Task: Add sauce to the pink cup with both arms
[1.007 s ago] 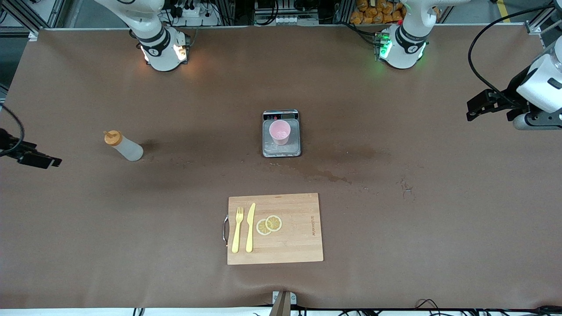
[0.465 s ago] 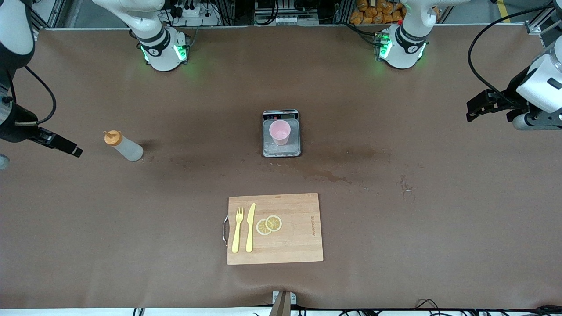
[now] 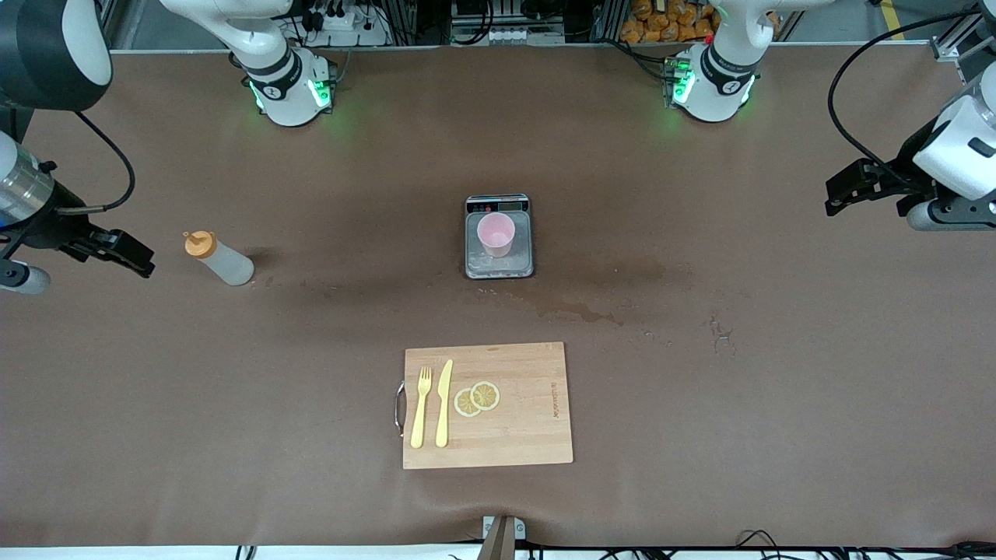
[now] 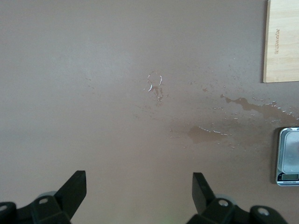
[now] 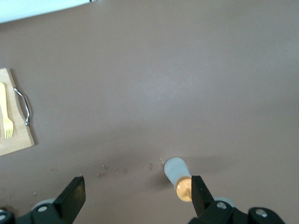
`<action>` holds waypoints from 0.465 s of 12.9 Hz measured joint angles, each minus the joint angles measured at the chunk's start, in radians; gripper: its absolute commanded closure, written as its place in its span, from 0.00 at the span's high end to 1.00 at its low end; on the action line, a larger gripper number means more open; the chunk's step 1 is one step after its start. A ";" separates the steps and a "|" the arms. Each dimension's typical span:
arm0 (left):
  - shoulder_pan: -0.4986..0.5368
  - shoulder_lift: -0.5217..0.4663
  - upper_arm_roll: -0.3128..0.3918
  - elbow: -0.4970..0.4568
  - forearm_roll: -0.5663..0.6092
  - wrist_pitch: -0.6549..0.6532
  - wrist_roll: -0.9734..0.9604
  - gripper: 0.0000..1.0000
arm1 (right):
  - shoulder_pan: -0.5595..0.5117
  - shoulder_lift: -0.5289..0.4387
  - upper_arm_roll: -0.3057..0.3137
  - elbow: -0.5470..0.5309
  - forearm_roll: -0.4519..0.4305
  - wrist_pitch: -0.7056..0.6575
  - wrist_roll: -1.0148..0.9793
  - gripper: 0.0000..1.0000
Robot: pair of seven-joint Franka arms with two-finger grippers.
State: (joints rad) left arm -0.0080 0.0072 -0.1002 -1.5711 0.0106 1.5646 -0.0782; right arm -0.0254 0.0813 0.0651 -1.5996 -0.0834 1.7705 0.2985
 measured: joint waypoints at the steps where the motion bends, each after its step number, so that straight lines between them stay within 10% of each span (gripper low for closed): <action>1: -0.001 0.000 0.000 0.001 0.000 0.001 0.000 1.00 | -0.002 0.000 -0.004 -0.001 0.005 0.013 0.000 1.00; 6: -0.001 0.000 0.000 0.008 0.000 0.002 0.000 1.00 | -0.013 0.000 -0.013 -0.009 0.021 0.016 -0.027 1.00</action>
State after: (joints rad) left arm -0.0091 0.0073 -0.1002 -1.5627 0.0106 1.5669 -0.0782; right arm -0.0387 0.0814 0.0526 -1.6085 -0.0628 1.7869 0.2715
